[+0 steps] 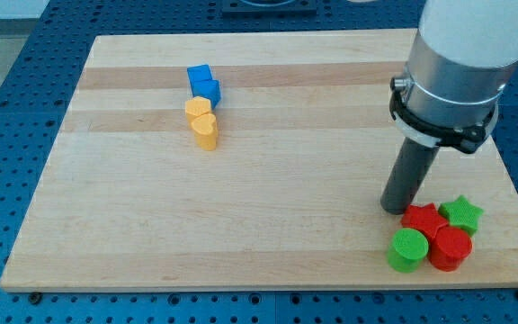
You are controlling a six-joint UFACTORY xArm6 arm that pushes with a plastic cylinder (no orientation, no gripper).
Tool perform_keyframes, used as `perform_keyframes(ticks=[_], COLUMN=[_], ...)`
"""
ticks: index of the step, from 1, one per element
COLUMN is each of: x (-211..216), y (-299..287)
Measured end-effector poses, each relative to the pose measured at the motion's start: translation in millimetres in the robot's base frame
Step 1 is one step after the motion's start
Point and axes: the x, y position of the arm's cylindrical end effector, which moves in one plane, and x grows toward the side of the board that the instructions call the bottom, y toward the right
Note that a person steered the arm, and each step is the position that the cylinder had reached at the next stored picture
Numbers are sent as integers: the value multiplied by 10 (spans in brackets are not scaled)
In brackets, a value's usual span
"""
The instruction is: Push the yellow heart towards the right side of the board
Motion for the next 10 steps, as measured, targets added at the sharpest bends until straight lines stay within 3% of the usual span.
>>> perform_keyframes(ticks=[2, 4, 5, 6, 9, 10], x=[-399, -460, -763, -1215, -1080, -1233], y=[-672, -2585, -3284, -3396, -1934, -2166])
